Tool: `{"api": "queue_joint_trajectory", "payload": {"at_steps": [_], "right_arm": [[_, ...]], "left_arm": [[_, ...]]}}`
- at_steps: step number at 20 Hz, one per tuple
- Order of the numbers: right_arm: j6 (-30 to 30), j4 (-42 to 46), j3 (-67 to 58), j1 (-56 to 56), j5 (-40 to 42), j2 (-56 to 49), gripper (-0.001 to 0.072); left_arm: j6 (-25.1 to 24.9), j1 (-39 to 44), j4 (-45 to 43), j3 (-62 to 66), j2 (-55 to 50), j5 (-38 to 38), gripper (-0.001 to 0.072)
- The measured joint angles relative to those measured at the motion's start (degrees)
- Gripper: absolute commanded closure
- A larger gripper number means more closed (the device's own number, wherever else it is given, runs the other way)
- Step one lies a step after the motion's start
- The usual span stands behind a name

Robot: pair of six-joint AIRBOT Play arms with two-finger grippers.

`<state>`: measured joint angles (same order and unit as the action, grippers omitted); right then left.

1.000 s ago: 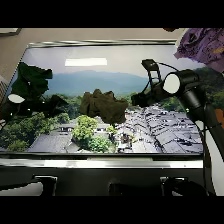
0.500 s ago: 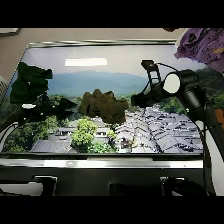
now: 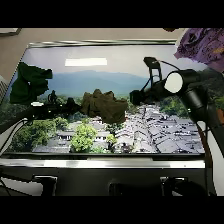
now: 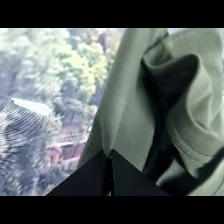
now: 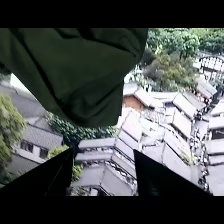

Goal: Fold the clothes and pants, and hang the long-sleeved shirts on hangers.

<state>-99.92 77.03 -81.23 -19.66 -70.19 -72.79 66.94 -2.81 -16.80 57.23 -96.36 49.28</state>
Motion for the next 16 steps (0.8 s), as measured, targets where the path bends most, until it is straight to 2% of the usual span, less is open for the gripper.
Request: {"api": "queue_joint_trajectory", "payload": {"at_steps": [3, 6, 10, 13, 16], "right_arm": [[-6.32, -0.87, -2.54, 6.16, 2.80, 1.29, 0.0217], [-8.15, -4.52, -0.98, 16.92, 1.27, 1.81, 0.0213], [-1.53, -19.96, 14.16, 24.44, 2.82, 1.95, 0.0217], [3.63, -32.06, 27.45, 23.54, 10.69, 1.97, 0.0234], [6.38, -39.69, 34.53, 18.71, 19.19, 1.11, 0.0232]], "left_arm": [[-0.81, 0.02, 0.22, 1.22, -0.07, 1.79, 0.0690], [-1.18, 0.02, 0.26, 2.54, -0.07, 2.78, 0.0690], [-1.36, 0.02, 0.33, 3.56, -0.07, 3.39, 0.0690], [-1.38, 0.02, 0.33, 3.78, -0.07, 3.69, 0.0690], [-1.38, 0.02, 0.33, 3.89, -0.07, 3.74, 0.0690]]}}
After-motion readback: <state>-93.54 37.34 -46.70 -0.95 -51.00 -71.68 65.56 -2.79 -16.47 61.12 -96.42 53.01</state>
